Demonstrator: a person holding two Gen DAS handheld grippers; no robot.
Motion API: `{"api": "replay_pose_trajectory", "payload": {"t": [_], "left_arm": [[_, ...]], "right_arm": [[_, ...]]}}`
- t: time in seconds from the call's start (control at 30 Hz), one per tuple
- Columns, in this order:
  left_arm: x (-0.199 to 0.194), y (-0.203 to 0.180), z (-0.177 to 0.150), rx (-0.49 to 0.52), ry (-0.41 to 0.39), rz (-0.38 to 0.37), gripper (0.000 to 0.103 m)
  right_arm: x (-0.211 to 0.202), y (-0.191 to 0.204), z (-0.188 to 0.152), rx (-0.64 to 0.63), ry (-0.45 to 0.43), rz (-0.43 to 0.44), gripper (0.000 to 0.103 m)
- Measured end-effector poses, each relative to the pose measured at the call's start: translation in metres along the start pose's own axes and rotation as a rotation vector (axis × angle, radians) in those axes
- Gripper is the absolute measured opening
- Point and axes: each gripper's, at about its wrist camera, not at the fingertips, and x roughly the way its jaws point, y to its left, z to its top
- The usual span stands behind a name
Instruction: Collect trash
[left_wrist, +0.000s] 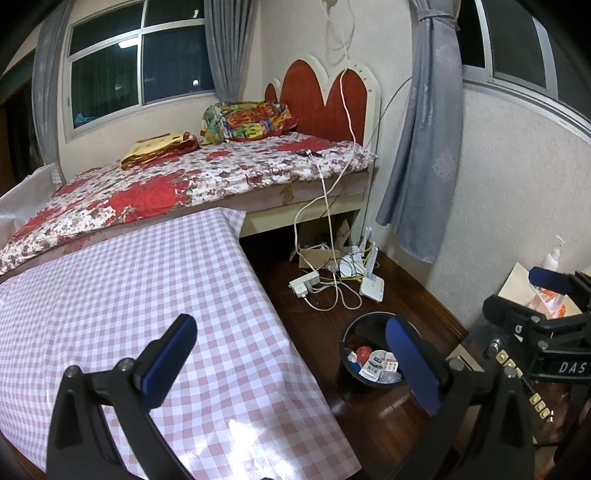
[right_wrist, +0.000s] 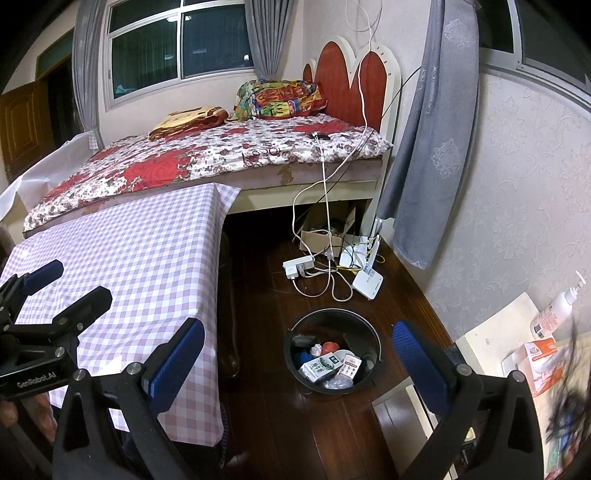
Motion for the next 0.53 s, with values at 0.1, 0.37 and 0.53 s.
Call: {"api": "replay_pose_trajectory", "payload": {"t": [0.1, 0.37, 0.53], "left_arm": [[0.0018, -0.0004, 0.0001, 0.004, 0.002, -0.001, 0.103], [-0.0021, 0.0002, -0.0022, 0.011, -0.036, 0.0, 0.103], [-0.0019, -0.0017, -0.0032, 0.007, -0.033, -0.004, 0.103]], "right_arm": [[-0.0001, -0.0007, 0.0, 0.001, -0.001, 0.0, 0.103], [0.0004, -0.0029, -0.0001, 0.001, 0.0, 0.001, 0.103], [0.0002, -0.0025, 0.0, 0.0, 0.001, 0.001, 0.103]]}}
